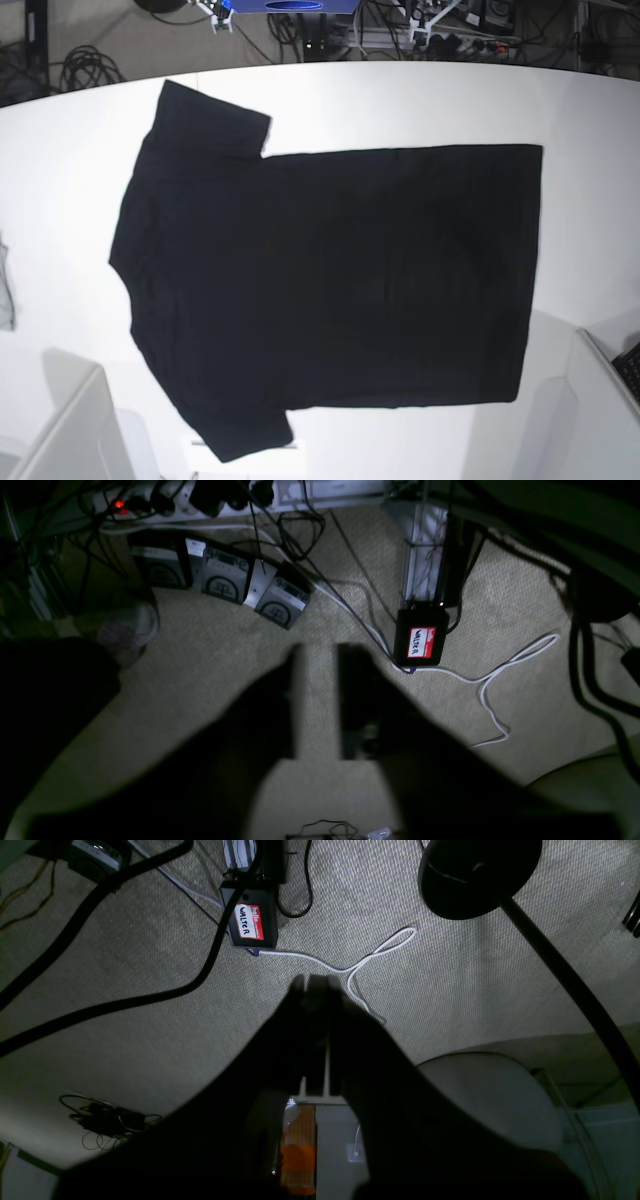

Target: Fold the T-shirt properly

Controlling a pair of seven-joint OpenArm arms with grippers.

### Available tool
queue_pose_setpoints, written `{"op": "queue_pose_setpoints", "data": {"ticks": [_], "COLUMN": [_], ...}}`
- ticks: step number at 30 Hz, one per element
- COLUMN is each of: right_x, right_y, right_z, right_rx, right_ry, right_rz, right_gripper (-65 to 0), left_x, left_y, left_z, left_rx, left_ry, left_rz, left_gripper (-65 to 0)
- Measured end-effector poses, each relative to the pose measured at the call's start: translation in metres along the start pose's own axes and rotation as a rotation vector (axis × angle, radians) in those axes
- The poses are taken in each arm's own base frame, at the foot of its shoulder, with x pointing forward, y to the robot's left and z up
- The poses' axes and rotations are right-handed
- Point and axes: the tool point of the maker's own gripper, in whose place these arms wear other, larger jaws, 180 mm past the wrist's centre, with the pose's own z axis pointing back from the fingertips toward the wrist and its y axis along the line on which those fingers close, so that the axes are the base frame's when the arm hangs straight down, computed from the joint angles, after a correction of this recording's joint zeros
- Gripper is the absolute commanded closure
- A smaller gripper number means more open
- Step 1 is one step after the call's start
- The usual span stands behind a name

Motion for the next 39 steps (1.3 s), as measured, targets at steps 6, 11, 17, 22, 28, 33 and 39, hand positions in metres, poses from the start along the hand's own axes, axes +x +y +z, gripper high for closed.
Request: {"op": "queue_pose_setpoints", "data": {"ticks": [6, 11, 17, 22, 28, 33, 39], "right_x": [0.0, 0.0, 0.005, 0.003, -0.005, -0.004, -0.025], "right_y": [0.0, 0.0, 0.0, -0.001, -0.011, -0.011, -0.02], "right_z": [0.0, 0.0, 0.0, 0.0, 0.0, 0.003, 0.013], "right_rx": [0.0, 0.0, -0.001, -0.002, -0.017, -0.018, -0.038], "right_ry": [0.0, -0.001, -0.033, -0.096, -0.086, -0.125, -0.169], "right_rz": [0.0, 0.0, 0.0, 0.0, 0.001, 0.0, 0.004], "right_gripper": [0.0, 0.0, 0.0, 0.0, 0.0, 0.0, 0.0], "left_x": [-0.002, -0.007, -0.011, -0.018, -0.016, -0.026, -0.04], "left_y": [0.0, 0.0, -0.001, -0.001, 0.002, 0.021, 0.027], "left_z": [0.0, 0.001, 0.001, 0.002, 0.006, 0.013, 0.025], "left_rx": [0.0, -0.001, -0.001, -0.001, 0.002, 0.03, 0.04], "left_ry": [-0.002, 0.007, 0.011, 0.022, -0.017, -0.045, -0.072], "left_rz": [0.002, 0.002, 0.002, 0.001, -0.004, -0.022, -0.042], "left_gripper": [-31.9, -23.5, 0.0, 0.0, 0.0, 0.0, 0.0]}}
